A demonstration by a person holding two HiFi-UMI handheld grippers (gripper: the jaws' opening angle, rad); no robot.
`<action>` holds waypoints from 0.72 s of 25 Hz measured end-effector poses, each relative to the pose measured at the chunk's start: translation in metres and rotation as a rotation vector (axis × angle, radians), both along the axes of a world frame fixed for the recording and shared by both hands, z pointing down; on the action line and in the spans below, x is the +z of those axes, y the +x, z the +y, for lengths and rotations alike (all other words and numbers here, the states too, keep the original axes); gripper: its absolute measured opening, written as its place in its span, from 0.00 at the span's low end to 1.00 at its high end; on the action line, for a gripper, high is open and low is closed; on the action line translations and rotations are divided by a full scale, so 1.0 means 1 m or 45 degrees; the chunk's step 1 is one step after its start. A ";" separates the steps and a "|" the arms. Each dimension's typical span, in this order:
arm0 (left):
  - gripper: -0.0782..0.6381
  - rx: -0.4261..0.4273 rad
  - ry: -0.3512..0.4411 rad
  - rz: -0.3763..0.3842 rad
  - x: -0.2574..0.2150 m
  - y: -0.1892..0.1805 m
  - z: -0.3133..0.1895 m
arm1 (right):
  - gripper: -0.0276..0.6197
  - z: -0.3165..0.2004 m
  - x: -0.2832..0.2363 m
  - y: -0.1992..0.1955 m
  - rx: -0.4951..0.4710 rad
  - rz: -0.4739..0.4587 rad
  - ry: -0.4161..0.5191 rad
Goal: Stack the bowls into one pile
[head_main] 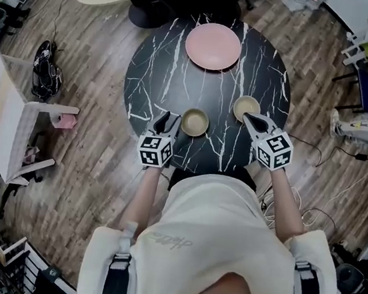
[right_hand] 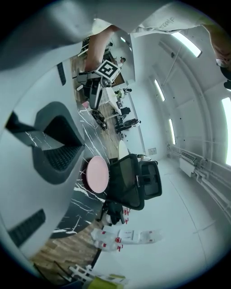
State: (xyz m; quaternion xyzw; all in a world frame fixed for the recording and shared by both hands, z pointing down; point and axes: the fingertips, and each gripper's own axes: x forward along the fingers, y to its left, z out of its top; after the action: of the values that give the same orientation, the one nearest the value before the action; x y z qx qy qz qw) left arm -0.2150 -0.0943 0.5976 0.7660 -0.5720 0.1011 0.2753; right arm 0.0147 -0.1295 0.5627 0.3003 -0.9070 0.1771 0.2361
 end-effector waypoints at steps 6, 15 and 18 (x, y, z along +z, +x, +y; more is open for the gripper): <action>0.36 0.076 -0.076 0.060 0.038 0.004 -0.005 | 0.05 0.012 0.011 -0.004 0.049 0.007 -0.003; 0.36 0.138 -0.202 0.113 0.089 0.011 -0.001 | 0.05 0.034 0.027 -0.001 0.118 0.065 -0.066; 0.36 0.139 -0.248 0.158 0.105 0.008 0.002 | 0.05 0.040 0.030 -0.003 0.102 0.101 -0.069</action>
State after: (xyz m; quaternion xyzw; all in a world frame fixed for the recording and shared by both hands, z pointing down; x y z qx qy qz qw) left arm -0.2069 -0.0928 0.7030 0.7706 -0.4987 0.1232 0.3773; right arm 0.0118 -0.0892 0.5928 0.3365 -0.8792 0.1987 0.2727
